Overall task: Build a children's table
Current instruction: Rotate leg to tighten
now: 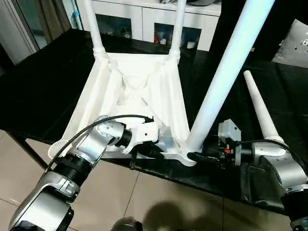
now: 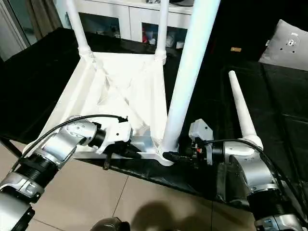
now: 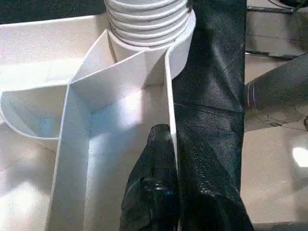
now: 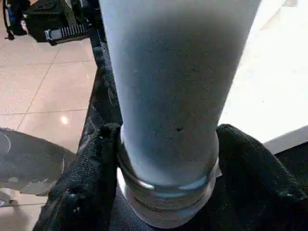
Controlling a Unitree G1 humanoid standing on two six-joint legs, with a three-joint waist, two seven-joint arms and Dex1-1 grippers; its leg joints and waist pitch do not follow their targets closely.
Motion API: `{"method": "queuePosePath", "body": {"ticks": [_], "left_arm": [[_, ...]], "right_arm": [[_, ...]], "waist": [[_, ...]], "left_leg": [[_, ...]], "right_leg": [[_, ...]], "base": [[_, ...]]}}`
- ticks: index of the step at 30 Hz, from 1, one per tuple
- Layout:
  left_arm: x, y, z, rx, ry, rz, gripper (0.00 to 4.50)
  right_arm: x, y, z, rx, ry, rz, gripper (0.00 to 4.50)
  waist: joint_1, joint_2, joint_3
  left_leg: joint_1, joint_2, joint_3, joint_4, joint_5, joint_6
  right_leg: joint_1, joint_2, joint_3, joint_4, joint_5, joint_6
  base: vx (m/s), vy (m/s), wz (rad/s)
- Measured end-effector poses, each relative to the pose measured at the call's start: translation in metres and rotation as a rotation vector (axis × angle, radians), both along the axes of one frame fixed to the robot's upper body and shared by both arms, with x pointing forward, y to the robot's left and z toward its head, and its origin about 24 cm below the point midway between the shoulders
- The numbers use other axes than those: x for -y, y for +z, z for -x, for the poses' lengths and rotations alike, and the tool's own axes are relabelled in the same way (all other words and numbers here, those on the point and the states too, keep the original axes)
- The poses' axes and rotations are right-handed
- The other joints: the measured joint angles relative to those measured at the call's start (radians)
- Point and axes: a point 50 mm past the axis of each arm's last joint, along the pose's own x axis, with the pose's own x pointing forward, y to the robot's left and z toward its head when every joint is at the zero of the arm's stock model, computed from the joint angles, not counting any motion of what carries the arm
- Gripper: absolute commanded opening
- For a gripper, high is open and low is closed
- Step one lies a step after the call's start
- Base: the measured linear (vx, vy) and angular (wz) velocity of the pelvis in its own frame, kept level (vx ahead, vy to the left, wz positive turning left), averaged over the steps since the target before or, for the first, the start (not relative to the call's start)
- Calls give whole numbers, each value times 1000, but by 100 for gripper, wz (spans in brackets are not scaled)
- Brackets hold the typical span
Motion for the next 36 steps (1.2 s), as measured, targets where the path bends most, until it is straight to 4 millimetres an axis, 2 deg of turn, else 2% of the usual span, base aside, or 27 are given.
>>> {"method": "queuePosePath", "body": {"ticks": [6, 8, 10, 13, 14, 17, 20, 23, 24, 25, 27, 29, 36], "left_arm": [[1, 0, 0, -10, 2, 6, 0], [2, -1, -1, -44, 43, 19, 0], [3, -2, -2, -66, 98, 31, 0], [10, -5, -8, -83, 252, 64, 0], [14, -5, -10, -79, 304, 73, 0], [28, -8, -13, -63, 401, 101, 0], [43, -9, -17, -50, 493, 129, 0], [55, -7, -21, -28, 562, 138, 0], [57, -7, -22, -24, 574, 139, 0], [59, -6, -22, -23, 581, 141, 0], [61, -5, -22, -14, 583, 143, 0], [62, -5, -22, -10, 579, 142, 0], [46, -4, -23, 20, 524, 125, 0]], "right_arm": [[0, -1, 1, -4, 0, -7, 272], [0, -3, 4, -20, -47, -36, 270], [-2, -5, 4, -28, -102, -55, 270], [-10, -8, -8, -22, -278, -65, 269], [-11, -8, -13, -16, -356, -63, 269], [-17, -10, -23, -19, -533, -85, 269], [-23, -8, -32, -11, -677, -87, 269], [-28, -6, -40, -8, -803, -91, 269], [-29, -5, -41, -7, -818, -89, 325], [-28, -4, -41, -3, -826, -85, 339], [-29, -3, -41, 13, -826, -88, 339], [-27, -3, -40, 21, -828, -88, 375], [-16, -3, -32, 46, -712, -79, 423]], "waist": [[1, 0, 0], [5, 0, 0], [1, 0, 0], [-21, 0, 0], [-38, -1, 0], [-73, -1, 0], [-85, 0, 0], [-84, 0, 0], [-82, 0, 0], [-80, 0, 0], [-76, 0, 0], [-73, 1, -1], [-73, 1, -1]], "left_leg": [[0, 0, 0, 0, 0, 0], [0, 0, 0, 0, 0, 0], [0, 0, 0, 0, 0, 0], [3, 0, 0, 1, 1, -1], [4, 0, 0, 1, 1, -1], [4, 0, 0, 1, 1, -1], [5, 0, 0, -1, 1, -2], [3, 0, 0, -5, 2, -4], [2, 0, 0, -5, 2, -4], [1, 0, 0, -6, 2, -4], [-2, 0, 0, -6, 2, -3], [-5, 0, 0, -6, 2, -3], [-6, 0, 0, -5, 2, -3]], "right_leg": [[0, 0, 0, 0, 0, 0], [0, 0, 0, 0, 0, 0], [0, 0, 0, 0, 0, 0], [2, 0, 0, 1, 1, -1], [2, -1, 0, 0, 2, -1], [2, -1, -2, -1, 2, -1], [1, -1, -3, -1, 2, 0], [-3, -1, -3, -1, 1, 0], [-4, -1, -3, -1, 1, -1], [-5, -1, -3, -1, 1, -2], [-8, -1, -3, 0, 1, -4], [-10, -1, -4, 0, 1, -5], [-11, -1, -4, 0, 2, -5]], "base": [[0, 0, 0], [0, 0, 0], [0, 0, 0], [0, 0, 0], [0, 0, 0], [0, 0, 0], [0, 0, 0], [0, 0, 0], [0, 0, 0], [0, 0, 0], [0, 0, 0], [0, 0, 0], [0, 0, 0]]}}
